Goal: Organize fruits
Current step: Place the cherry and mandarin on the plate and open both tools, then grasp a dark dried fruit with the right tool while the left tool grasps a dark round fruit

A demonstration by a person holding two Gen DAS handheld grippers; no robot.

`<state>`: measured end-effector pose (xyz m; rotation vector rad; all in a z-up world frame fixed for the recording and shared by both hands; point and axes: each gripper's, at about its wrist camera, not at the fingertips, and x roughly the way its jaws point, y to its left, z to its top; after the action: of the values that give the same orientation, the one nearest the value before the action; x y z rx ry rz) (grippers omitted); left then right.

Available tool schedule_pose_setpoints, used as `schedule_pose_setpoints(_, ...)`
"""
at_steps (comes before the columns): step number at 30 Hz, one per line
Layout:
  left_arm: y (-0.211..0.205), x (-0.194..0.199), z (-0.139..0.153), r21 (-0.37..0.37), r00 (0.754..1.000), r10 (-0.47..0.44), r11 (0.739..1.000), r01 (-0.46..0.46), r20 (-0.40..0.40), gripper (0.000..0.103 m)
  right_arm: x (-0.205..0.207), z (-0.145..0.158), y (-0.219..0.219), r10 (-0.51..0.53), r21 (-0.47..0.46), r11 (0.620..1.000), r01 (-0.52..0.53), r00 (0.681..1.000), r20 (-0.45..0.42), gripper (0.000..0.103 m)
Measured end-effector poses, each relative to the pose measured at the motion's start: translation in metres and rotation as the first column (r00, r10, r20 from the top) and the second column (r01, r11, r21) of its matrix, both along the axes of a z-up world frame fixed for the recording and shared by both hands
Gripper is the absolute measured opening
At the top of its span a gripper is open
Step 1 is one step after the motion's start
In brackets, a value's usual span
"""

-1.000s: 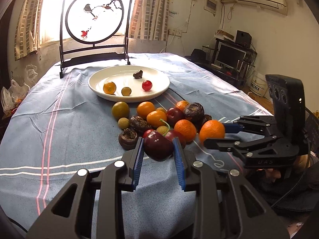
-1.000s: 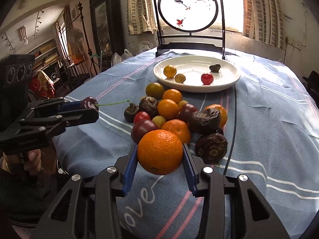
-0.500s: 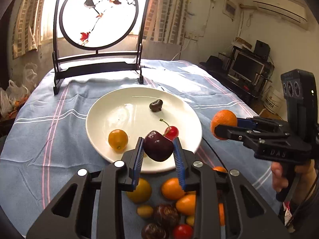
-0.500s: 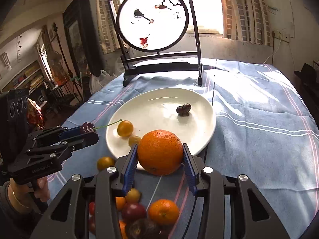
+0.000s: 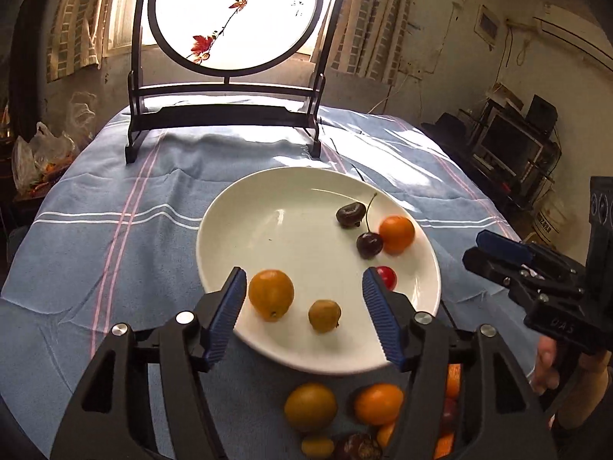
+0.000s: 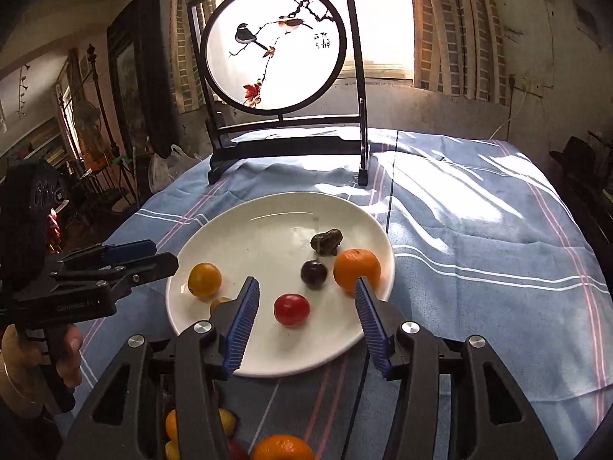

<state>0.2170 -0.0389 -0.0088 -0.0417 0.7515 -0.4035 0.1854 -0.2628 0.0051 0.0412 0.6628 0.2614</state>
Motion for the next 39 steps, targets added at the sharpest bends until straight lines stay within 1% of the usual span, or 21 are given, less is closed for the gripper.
schedule_pose_setpoints(2, 0.005, -0.026, -0.003, 0.032, 1.0, -0.03, 0.999, 0.03, 0.007, 0.066, -0.023, 0.003, -0.006, 0.005, 0.011, 1.0, -0.005, 1.0, 0.004, 0.052)
schedule_pose_setpoints(4, 0.011, -0.053, -0.009, 0.059, 0.998, -0.067, 0.996, 0.067, 0.002, 0.067, -0.048, 0.002, -0.013, 0.009, 0.028, 1.0, -0.009, 1.0, 0.006, 0.053)
schedule_pose_setpoints(6, 0.015, -0.079, -0.018, 0.09, 0.995, -0.104, 0.99, 0.104, -0.007, 0.066, -0.072, -0.002, -0.021, 0.009, 0.049, 0.999, -0.009, 1.0, 0.002, 0.056)
schedule_pose_setpoints(9, 0.019, -0.109, -0.033, 0.141, 0.989, -0.147, 0.979, 0.15, -0.027, 0.066, -0.106, -0.014, -0.028, 0.005, 0.068, 0.998, -0.004, 1.0, -0.013, 0.058)
schedule_pose_setpoints(11, 0.02, -0.125, -0.041, 0.176, 0.986, -0.167, 0.97, 0.168, -0.025, 0.066, -0.125, -0.021, -0.036, 0.003, 0.102, 0.995, -0.001, 1.0, -0.022, 0.059)
schedule_pose_setpoints(14, 0.017, -0.141, -0.052, 0.232, 0.982, -0.186, 0.955, 0.187, -0.025, 0.066, -0.148, -0.033, -0.044, -0.014, 0.128, 0.992, 0.018, 0.999, -0.034, 0.059)
schedule_pose_setpoints(16, 0.012, -0.142, -0.057, 0.254, 0.981, -0.193, 0.948, 0.194, -0.03, 0.061, -0.156, -0.04, -0.048, -0.021, 0.136, 0.99, 0.028, 0.998, -0.052, 0.059)
schedule_pose_setpoints(18, 0.007, -0.138, -0.06, 0.253, 0.979, -0.201, 0.946, 0.205, -0.039, 0.057, -0.163, -0.045, -0.05, -0.029, 0.137, 0.99, 0.037, 0.998, -0.063, 0.059)
schedule_pose_setpoints(22, -0.005, -0.126, -0.069, 0.266, 0.98, -0.19, 0.943, 0.198, -0.059, 0.055, -0.169, -0.049, -0.051, -0.028, 0.139, 0.99, 0.038, 0.997, -0.071, 0.059)
schedule_pose_setpoints(23, -0.005, -0.122, -0.069, 0.25, 0.979, -0.188, 0.947, 0.202, -0.076, 0.051, -0.17, -0.049, -0.05, -0.025, 0.137, 0.99, 0.035, 0.997, -0.072, 0.059)
schedule_pose_setpoints(25, -0.006, -0.114, -0.069, 0.236, 0.979, -0.183, 0.951, 0.201, -0.094, 0.051, -0.17, -0.05, -0.047, -0.015, 0.13, 0.991, 0.025, 0.997, -0.079, 0.059)
schedule_pose_setpoints(27, -0.005, -0.105, -0.073, 0.221, 0.973, -0.185, 0.952, 0.212, -0.136, 0.051, -0.167, -0.053, -0.043, -0.003, 0.116, 0.993, 0.013, 0.996, -0.092, 0.059)
schedule_pose_setpoints(28, -0.005, -0.102, -0.074, 0.211, 0.972, -0.184, 0.954, 0.213, -0.149, 0.048, -0.166, -0.056, -0.04, 0.003, 0.105, 0.994, 0.008, 0.995, -0.101, 0.059)
schedule_pose_setpoints(29, -0.005, -0.103, -0.073, 0.204, 0.972, -0.188, 0.955, 0.214, -0.143, 0.04, -0.165, -0.059, -0.037, 0.009, 0.092, 0.996, 0.002, 0.994, -0.113, 0.058)
schedule_pose_setpoints(30, -0.005, -0.105, -0.073, 0.204, 0.972, -0.192, 0.955, 0.217, -0.135, 0.038, -0.164, -0.062, -0.033, 0.014, 0.075, 0.997, -0.005, 0.992, -0.127, 0.058)
schedule_pose_setpoints(33, -0.003, -0.119, -0.067, 0.219, 0.98, -0.184, 0.956, 0.196, -0.077, 0.038, -0.163, -0.069, -0.021, 0.035, 0.019, 0.999, -0.033, 0.99, -0.138, 0.058)
schedule_pose_setpoints(35, 0.003, -0.129, -0.06, 0.191, 0.982, -0.18, 0.964, 0.187, -0.054, 0.038, -0.161, -0.07, -0.014, 0.045, -0.013, 0.999, -0.047, 0.99, -0.133, 0.058)
schedule_pose_setpoints(39, 0.015, -0.144, -0.047, 0.152, 0.988, -0.153, 0.976, 0.155, -0.021, 0.038, -0.152, -0.07, -0.003, 0.05, -0.033, 0.998, -0.055, 0.989, -0.138, 0.058)
